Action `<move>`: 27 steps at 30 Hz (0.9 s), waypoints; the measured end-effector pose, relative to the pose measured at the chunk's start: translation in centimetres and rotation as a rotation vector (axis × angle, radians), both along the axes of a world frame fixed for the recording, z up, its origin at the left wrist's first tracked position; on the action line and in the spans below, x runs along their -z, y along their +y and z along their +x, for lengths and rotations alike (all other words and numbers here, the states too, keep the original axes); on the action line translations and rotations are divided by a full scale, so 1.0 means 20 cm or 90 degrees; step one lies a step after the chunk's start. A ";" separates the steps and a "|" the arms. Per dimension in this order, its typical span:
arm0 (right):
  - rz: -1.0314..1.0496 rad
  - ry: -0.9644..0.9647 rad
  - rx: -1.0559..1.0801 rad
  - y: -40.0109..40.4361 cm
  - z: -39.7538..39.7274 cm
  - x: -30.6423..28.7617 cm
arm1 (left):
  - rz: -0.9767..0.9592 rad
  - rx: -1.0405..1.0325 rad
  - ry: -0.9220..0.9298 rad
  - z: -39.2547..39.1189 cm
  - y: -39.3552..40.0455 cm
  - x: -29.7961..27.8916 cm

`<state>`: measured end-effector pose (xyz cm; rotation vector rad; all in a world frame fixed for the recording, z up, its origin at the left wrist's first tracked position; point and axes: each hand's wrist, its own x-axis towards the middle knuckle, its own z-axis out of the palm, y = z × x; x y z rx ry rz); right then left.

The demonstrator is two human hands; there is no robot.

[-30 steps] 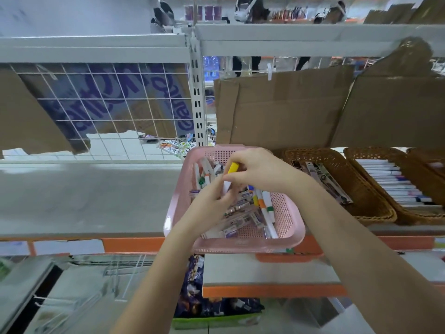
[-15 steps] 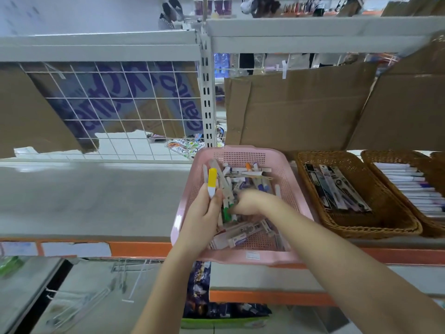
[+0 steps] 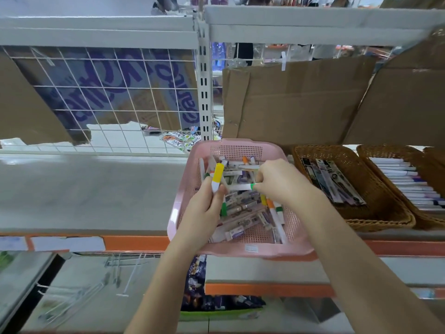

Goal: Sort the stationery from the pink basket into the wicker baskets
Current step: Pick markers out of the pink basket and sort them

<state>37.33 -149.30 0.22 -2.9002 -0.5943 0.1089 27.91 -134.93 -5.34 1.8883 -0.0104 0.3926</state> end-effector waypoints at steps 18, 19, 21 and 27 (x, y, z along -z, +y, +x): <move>0.351 0.168 -0.134 0.03 -0.18 -0.22 | -0.053 -0.065 -0.032 -0.02 0.01 -0.01; 0.326 0.162 -0.117 0.01 -0.14 -0.20 | -0.078 -0.079 -0.021 -0.02 0.02 -0.01; 0.218 0.164 -0.082 0.03 -0.08 -0.11 | -0.126 -0.089 -0.007 -0.02 0.02 -0.02; -0.017 0.249 -0.073 0.26 0.03 0.24 | -0.152 -0.083 -0.015 -0.02 0.02 -0.02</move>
